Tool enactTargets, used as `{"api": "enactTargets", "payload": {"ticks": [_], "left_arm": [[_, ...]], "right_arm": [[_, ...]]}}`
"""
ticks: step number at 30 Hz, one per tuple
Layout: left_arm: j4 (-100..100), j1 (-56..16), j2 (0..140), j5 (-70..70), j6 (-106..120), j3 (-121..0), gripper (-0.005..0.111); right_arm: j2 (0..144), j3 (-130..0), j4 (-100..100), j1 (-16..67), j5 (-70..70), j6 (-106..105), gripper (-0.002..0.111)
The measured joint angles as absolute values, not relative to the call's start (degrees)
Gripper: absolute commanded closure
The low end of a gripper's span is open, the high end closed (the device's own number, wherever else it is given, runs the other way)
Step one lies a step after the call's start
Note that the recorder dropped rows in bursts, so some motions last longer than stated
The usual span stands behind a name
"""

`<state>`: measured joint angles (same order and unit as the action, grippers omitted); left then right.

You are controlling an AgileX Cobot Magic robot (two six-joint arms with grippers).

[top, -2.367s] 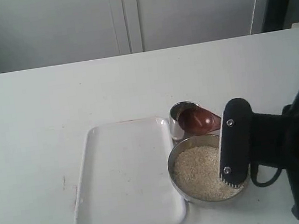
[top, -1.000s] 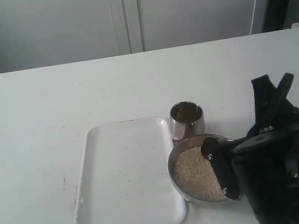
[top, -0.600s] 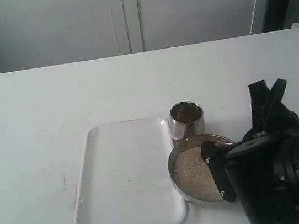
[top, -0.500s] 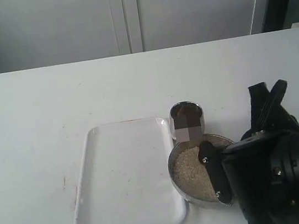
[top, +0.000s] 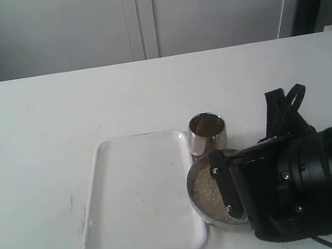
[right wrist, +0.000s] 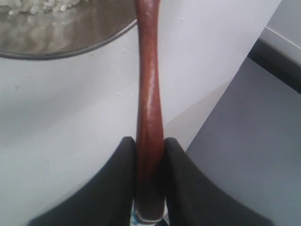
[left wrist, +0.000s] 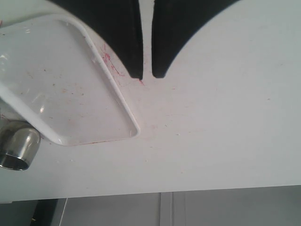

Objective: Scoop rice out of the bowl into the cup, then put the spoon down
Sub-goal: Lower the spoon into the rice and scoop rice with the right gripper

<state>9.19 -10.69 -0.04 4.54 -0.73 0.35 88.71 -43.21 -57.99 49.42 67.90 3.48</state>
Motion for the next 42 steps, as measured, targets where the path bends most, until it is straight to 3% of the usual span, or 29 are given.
{"api": "enactTargets", "payload": {"ticks": [33,42], "left_arm": [[9.19,-10.69,-0.04,4.54,-0.73,0.35,0.092],[9.19,-10.69,-0.04,4.54,-0.73,0.35,0.092]], "right_arm": [[90.42,-50.43,-38.49,48.84,69.23,-5.87,0.108],[89.03,-50.68,-33.29,44.45,69.21,-7.05,0.108]]}}
